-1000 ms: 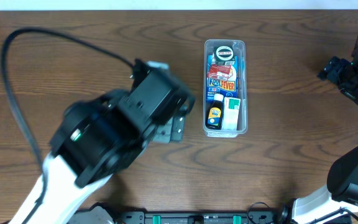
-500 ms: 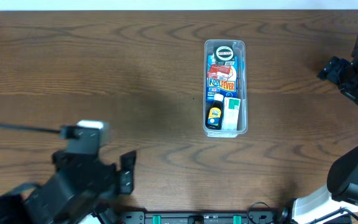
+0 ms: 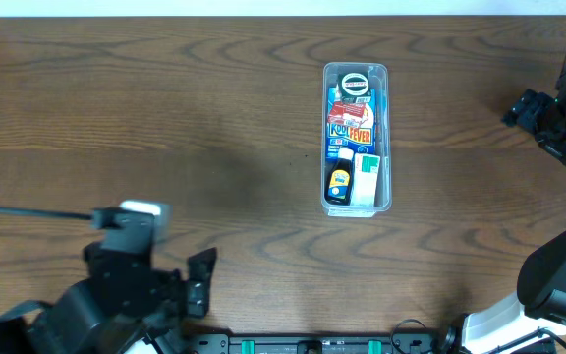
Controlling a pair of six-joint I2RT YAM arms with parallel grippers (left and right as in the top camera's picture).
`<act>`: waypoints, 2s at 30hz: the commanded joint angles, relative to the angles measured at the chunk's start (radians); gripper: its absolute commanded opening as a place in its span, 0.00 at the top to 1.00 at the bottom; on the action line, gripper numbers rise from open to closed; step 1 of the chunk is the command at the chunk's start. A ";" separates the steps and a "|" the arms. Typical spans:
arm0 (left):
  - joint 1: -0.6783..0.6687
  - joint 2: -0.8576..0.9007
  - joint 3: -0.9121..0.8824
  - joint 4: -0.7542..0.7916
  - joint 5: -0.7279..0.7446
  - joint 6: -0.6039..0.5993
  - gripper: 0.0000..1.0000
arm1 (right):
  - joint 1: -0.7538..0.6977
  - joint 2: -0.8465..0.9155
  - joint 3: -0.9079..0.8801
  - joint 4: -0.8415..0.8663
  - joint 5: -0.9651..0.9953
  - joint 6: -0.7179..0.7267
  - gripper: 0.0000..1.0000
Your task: Pack container
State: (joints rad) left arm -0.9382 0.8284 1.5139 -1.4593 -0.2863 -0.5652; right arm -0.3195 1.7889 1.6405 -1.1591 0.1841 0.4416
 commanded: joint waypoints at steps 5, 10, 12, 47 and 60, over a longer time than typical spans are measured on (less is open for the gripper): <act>0.004 0.004 -0.261 0.235 0.005 0.322 0.02 | -0.001 0.003 0.001 -0.001 0.014 0.018 0.01; 0.096 -0.035 -0.512 0.495 0.006 0.347 0.02 | -0.001 0.003 0.001 -0.001 0.014 0.018 0.01; 0.149 -0.071 -0.618 0.615 0.009 0.347 0.02 | -0.001 0.003 0.001 -0.001 0.014 0.018 0.01; 0.792 -0.719 -1.413 1.378 0.180 0.346 0.02 | -0.001 0.003 0.001 -0.001 0.014 0.018 0.01; 0.897 -0.827 -1.510 1.439 0.193 0.347 0.02 | -0.001 0.003 0.001 -0.001 0.014 0.018 0.01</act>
State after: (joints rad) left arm -0.0696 0.0151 0.0143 0.0036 -0.0990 -0.2310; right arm -0.3195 1.7889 1.6405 -1.1591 0.1844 0.4416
